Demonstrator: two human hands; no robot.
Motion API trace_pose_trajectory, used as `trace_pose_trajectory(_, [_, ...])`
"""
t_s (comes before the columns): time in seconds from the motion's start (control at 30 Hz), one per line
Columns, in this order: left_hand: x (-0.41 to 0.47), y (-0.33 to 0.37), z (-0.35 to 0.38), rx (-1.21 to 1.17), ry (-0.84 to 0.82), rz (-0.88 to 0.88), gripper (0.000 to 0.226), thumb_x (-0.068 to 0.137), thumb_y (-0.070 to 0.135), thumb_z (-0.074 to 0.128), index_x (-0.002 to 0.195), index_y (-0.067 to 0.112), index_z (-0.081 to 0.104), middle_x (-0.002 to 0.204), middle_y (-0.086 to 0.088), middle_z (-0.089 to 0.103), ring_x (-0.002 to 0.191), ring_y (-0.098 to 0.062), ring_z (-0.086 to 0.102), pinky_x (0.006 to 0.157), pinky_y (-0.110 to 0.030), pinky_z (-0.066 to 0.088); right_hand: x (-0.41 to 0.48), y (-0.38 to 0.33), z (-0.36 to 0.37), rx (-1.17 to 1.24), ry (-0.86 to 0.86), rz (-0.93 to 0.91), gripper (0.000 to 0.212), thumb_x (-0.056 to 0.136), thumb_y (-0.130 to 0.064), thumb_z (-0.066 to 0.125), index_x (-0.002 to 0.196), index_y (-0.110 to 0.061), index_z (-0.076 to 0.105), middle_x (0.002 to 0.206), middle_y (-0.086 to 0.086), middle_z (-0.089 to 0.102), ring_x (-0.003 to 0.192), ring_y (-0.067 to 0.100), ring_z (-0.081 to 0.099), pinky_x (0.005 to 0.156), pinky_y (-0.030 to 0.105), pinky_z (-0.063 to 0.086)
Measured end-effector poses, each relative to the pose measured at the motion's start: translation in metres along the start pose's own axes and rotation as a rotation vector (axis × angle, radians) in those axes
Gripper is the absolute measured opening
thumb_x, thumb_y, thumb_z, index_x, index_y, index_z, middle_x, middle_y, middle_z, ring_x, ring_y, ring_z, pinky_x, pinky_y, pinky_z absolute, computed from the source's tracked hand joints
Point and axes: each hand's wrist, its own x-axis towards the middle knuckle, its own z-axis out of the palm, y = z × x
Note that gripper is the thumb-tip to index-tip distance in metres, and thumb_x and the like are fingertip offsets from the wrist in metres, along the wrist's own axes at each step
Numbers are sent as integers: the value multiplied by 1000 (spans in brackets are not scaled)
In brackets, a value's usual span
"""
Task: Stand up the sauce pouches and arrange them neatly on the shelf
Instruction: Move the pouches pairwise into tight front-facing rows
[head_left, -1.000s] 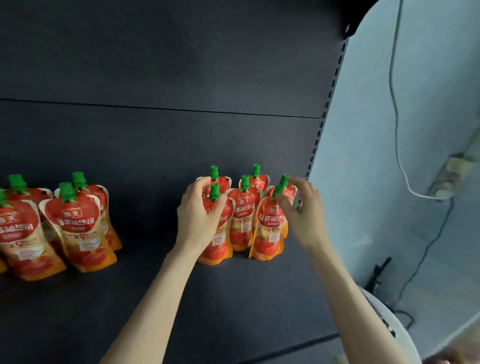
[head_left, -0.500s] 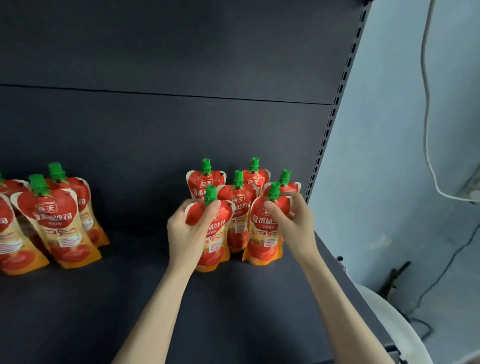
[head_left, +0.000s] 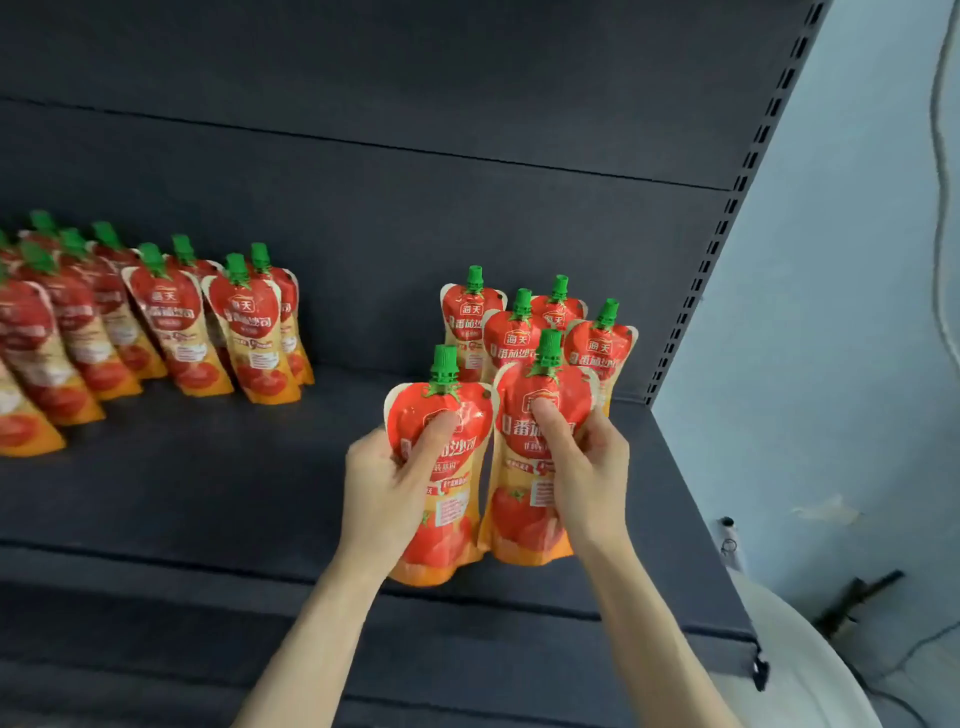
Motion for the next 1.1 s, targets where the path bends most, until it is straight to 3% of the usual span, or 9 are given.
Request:
trace_pose_trajectory(0.1, [-25, 8, -23, 27, 60, -33, 19, 75, 39, 60, 75, 20, 66, 71, 18, 71, 73, 0, 68, 56, -11, 50, -29, -2, 13, -1, -38, 25, 9, 85, -24, 65, 88, -16, 68, 84, -4, 74, 81, 14, 71, 71, 26, 58])
trace_pose_trajectory(0.33, [-47, 22, -102, 48, 234, -86, 16, 85, 29, 61, 74, 18, 65, 66, 19, 69, 69, 3, 67, 52, -8, 47, -75, -4, 78, -5, -162, 77, 15, 85, -25, 66, 83, -11, 68, 78, -1, 74, 76, 15, 71, 67, 26, 57])
trace_pose_trajectory(0.5, [-36, 23, -167, 38, 247, -100, 14, 85, 32, 60, 75, 23, 65, 67, 21, 69, 70, 5, 66, 52, -7, 47, -94, -1, 143, 19, -183, 83, 13, 85, -26, 65, 86, -13, 68, 81, -4, 74, 77, 12, 71, 64, 21, 56])
trace_pose_trajectory(0.77, [14, 11, -289, 31, 144, -110, 7, 84, 38, 59, 88, 34, 63, 81, 22, 70, 82, 7, 64, 63, -10, 48, -124, 13, 261, 24, -87, 57, 4, 86, -27, 65, 88, -23, 67, 80, -17, 73, 79, 4, 70, 60, 12, 51])
trace_pose_trajectory(0.93, [54, 2, -311, 16, 10, -82, 5, 87, 31, 59, 88, 36, 60, 79, 33, 66, 82, 13, 62, 61, -4, 47, -108, 14, 298, -14, -12, 17, 5, 85, -27, 65, 88, -24, 67, 81, -17, 73, 80, 5, 70, 62, 15, 53])
trace_pose_trajectory(1.1, [105, -12, -313, -32, -58, -93, 5, 86, 30, 61, 82, 31, 62, 74, 29, 68, 77, 12, 63, 60, -5, 47, -71, 25, 318, -26, 54, 5, 8, 86, -26, 65, 87, -19, 69, 84, -6, 74, 82, 10, 71, 67, 21, 57])
